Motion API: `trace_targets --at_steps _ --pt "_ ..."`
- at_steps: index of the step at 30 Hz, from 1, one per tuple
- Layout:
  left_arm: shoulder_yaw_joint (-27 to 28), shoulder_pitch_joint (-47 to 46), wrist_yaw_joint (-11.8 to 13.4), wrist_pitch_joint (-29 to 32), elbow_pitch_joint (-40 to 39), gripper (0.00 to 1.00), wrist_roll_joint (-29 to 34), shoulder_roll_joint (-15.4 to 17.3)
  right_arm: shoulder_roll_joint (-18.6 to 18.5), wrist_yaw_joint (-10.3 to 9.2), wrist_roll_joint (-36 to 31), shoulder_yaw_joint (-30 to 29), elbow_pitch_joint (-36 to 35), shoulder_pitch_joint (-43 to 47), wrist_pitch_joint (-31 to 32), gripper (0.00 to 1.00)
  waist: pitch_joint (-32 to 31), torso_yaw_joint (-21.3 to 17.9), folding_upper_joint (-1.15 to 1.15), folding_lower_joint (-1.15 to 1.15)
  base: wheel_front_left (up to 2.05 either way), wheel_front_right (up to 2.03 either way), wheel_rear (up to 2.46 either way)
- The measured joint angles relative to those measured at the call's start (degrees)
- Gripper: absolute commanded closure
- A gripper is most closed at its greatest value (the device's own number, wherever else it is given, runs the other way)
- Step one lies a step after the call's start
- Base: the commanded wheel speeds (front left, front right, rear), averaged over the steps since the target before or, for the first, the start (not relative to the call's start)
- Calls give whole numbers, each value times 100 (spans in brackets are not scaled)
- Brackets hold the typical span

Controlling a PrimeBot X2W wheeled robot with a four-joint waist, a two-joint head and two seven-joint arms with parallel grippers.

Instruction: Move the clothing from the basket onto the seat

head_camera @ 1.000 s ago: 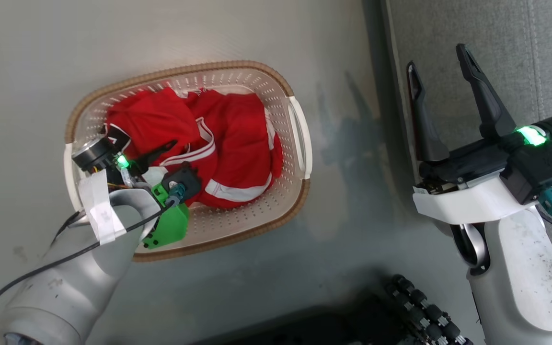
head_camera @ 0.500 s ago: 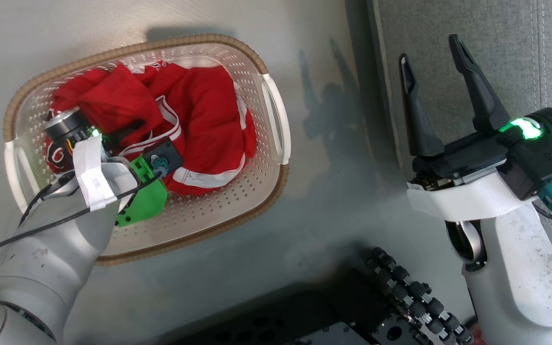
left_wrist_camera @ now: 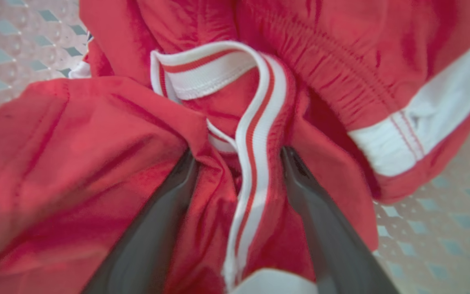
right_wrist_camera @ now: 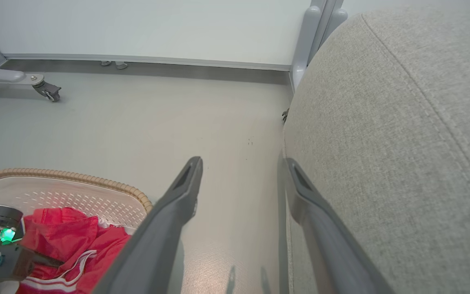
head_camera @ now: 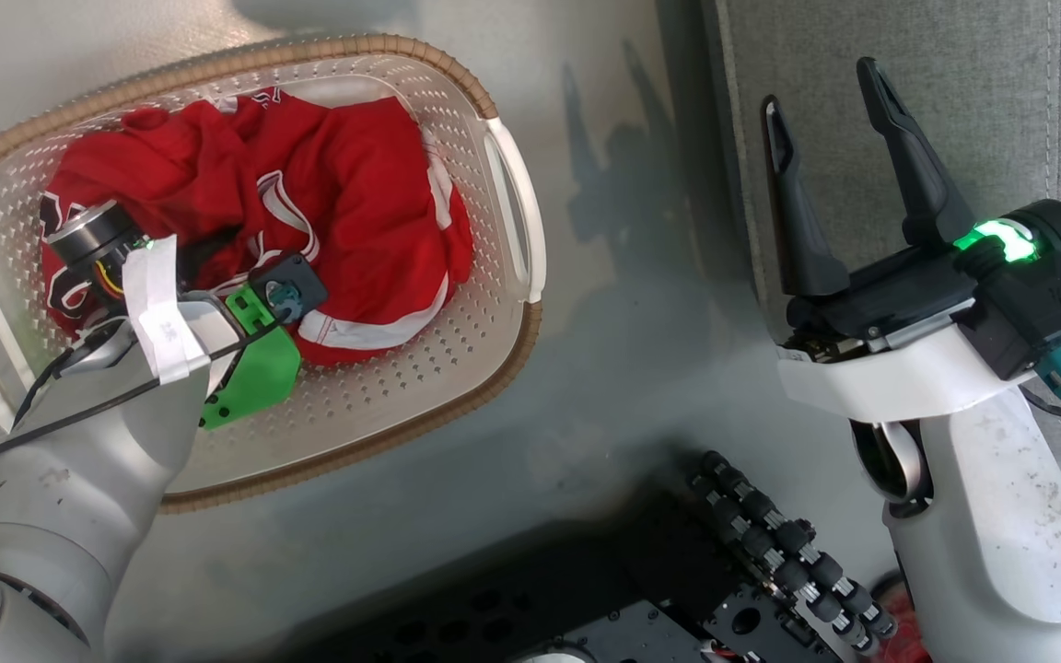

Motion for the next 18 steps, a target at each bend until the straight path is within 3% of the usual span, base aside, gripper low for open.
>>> trace_targets --at_steps 1,2,8,18 --pt "-3 -4 0 21 1 0 -46 -1 0 0 0 5 4 -4 0 0 21 1 0 0 0 0 0" --pt "45 -9 0 49 3 100 -158 -1 1 0 0 14 11 -7 0 0 40 3 0 0 0 0 0" --pt "104 -79 48 92 22 100 -315 -25 1 0 -2 4 49 -14 0 0 76 60 0 0 0 0 0" --pt "114 46 63 -445 -56 100 -532 -264 2 0 -38 18 181 -29 0 0 -233 206 0 0 0 0 0"
